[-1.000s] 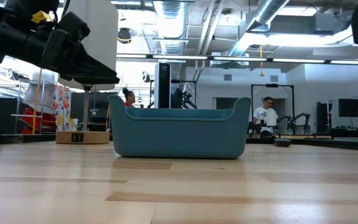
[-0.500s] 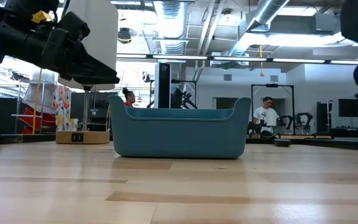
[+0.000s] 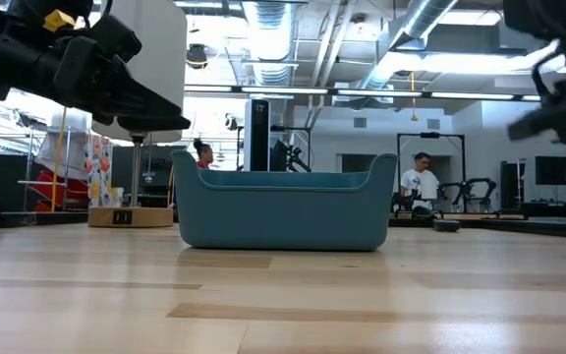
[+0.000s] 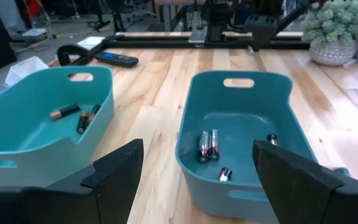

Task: Sort batteries
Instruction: Put the silver battery into the blue bin

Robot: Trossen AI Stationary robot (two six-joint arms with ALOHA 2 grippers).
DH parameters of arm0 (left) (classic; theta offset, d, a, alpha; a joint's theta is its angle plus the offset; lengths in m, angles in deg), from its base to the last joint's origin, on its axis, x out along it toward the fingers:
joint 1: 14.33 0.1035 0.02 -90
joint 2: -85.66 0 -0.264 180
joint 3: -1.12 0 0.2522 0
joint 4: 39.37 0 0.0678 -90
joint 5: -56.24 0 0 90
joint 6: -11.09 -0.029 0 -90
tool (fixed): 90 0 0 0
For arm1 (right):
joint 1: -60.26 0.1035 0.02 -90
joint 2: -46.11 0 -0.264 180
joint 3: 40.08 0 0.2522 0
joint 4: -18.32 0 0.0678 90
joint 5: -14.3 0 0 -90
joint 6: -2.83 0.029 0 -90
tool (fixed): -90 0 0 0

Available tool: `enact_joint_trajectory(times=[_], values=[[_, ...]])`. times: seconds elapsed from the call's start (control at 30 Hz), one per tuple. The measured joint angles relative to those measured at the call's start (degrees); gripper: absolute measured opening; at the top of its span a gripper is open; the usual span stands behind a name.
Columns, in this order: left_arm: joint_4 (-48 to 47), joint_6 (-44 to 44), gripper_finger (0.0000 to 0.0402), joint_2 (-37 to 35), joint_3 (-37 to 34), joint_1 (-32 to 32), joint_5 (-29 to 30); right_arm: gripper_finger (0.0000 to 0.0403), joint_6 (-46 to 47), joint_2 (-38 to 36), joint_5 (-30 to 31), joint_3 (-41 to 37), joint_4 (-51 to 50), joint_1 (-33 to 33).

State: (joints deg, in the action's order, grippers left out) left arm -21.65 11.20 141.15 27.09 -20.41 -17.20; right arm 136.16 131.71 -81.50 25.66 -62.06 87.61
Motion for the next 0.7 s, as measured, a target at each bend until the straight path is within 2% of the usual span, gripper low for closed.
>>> enact_joint_trajectory(times=[0.17,0.3,0.5,0.7], values=[[-1.7,-0.4,0.0294,0.0,0.0,-0.6,-3.1,0.0256,-1.8,4.4,7.4,5.6,-2.6,0.2],[-1.3,-3.4,0.0294,0.0,0.0,-0.6,-5.2,0.0256,-13.9,6.7,15.9,12.0,-4.5,1.5],[-0.5,-4.1,0.0294,0.0,0.0,-0.6,-5.9,0.0256,-34.6,8.8,16.8,22.9,-16.7,3.0],[-0.4,-1.6,0.0294,0.0,0.0,-0.6,-5.8,0.0256,-59.9,8.8,16.6,26.8,-23.8,2.3]])
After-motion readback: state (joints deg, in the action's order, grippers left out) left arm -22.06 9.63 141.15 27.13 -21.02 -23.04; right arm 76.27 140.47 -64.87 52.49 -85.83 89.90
